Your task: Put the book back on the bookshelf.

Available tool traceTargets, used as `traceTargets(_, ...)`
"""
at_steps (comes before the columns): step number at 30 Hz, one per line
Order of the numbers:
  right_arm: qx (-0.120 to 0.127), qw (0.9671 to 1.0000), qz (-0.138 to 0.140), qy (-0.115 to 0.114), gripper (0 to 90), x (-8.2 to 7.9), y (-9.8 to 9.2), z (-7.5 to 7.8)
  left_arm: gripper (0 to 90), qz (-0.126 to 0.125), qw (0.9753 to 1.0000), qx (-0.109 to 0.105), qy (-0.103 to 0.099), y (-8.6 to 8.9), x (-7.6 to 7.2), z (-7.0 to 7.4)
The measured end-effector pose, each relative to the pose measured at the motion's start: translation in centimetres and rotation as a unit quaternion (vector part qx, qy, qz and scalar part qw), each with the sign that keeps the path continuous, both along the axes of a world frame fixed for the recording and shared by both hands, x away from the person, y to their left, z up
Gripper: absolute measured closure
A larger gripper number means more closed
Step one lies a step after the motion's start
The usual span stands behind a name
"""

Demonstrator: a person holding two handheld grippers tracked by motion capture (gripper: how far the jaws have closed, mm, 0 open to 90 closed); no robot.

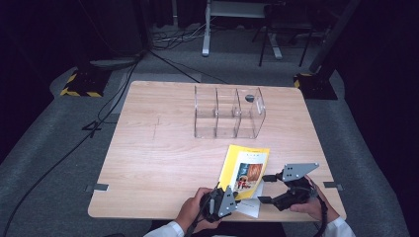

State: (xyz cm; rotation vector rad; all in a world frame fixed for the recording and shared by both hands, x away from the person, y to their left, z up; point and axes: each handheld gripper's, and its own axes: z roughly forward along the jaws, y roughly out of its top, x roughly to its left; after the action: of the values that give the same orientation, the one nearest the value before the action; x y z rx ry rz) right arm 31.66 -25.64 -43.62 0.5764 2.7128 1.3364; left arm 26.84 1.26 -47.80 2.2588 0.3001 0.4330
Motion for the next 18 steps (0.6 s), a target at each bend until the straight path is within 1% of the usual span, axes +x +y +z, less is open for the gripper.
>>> traceTargets(2, 0.007, 0.9999, 0.006, -0.012, 26.3, -0.2, -0.4, 0.3, 75.6, -0.001, 0.9999, 0.012, -0.004, 0.1, 0.1, 0.0)
traceTargets(3, 0.01, 0.9998, 0.006, -0.019, 26.3, -0.4, -0.5, 0.5, 76.5, -0.001, 0.9999, 0.013, -0.002, 0.3, 0.1, 0.0)
traceTargets(4, 0.012, 0.9997, 0.007, -0.022, 26.3, -0.4, -0.5, 0.6, 76.9, -0.004, 0.9999, 0.011, 0.0, 0.4, 0.2, 0.0)
traceTargets(6, 0.017, 0.9992, 0.008, -0.036, 26.3, -0.5, -0.4, 0.8, 77.4, -0.006, 0.9999, 0.008, 0.009, 0.9, 0.5, 0.1)
traceTargets(8, 0.017, 0.9988, 0.015, -0.044, 26.3, -0.5, 0.1, 0.8, 77.9, -0.008, 0.9999, 0.008, 0.013, 1.4, 0.7, 0.2)
traceTargets(9, 0.014, 0.9985, 0.017, -0.05, 26.3, -0.5, 0.4, 0.8, 78.0, -0.012, 0.9998, 0.008, 0.014, 1.6, 0.8, 0.3)
traceTargets(10, 0.012, 0.9981, 0.02, -0.057, 26.3, -0.4, 0.8, 0.7, 78.1, -0.011, 0.9998, 0.009, 0.015, 1.9, 0.9, 0.3)
traceTargets(11, 0.008, 0.998, 0.026, -0.058, 26.3, -0.4, 1.2, 0.5, 78.4, -0.01, 0.9997, 0.009, 0.019, 2.2, 1.0, 0.4)
traceTargets(12, 0.002, 0.9976, 0.03, -0.063, 26.3, -0.3, 1.6, 0.4, 78.5, -0.013, 0.9997, 0.009, 0.018, 2.5, 1.1, 0.4)
traceTargets(13, 0.002, 0.9976, 0.03, -0.063, 26.3, -0.3, 1.6, 0.4, 78.7, -0.013, 0.9997, 0.009, 0.018, 2.5, 1.1, 0.4)
traceTargets(14, -0.005, 0.9972, 0.032, -0.068, 26.3, -0.2, 1.9, 0.2, 78.7, -0.013, 0.9996, 0.013, 0.021, 3.0, 1.2, 0.5)
traceTargets(15, -0.019, 0.9964, 0.035, -0.074, 26.3, 0.0, 2.4, -0.2, 78.8, -0.015, 0.9996, 0.014, 0.021, 3.4, 1.4, 0.5)
traceTargets(16, -0.025, 0.9963, 0.035, -0.074, 26.5, 0.3, 2.7, -0.4, 78.8, -0.016, 0.9994, 0.019, 0.022, 3.8, 1.5, 0.6)
traceTargets(17, -0.031, 0.9962, 0.036, -0.073, 27.1, 0.5, 3.0, -0.7, 79.0, -0.016, 0.9994, 0.023, 0.02, 4.2, 1.6, 0.7)
traceTargets(18, -0.045, 0.9951, 0.032, -0.082, 28.3, 0.7, 3.2, -0.9, 79.1, -0.018, 0.9993, 0.027, 0.017, 4.5, 1.7, 0.8)
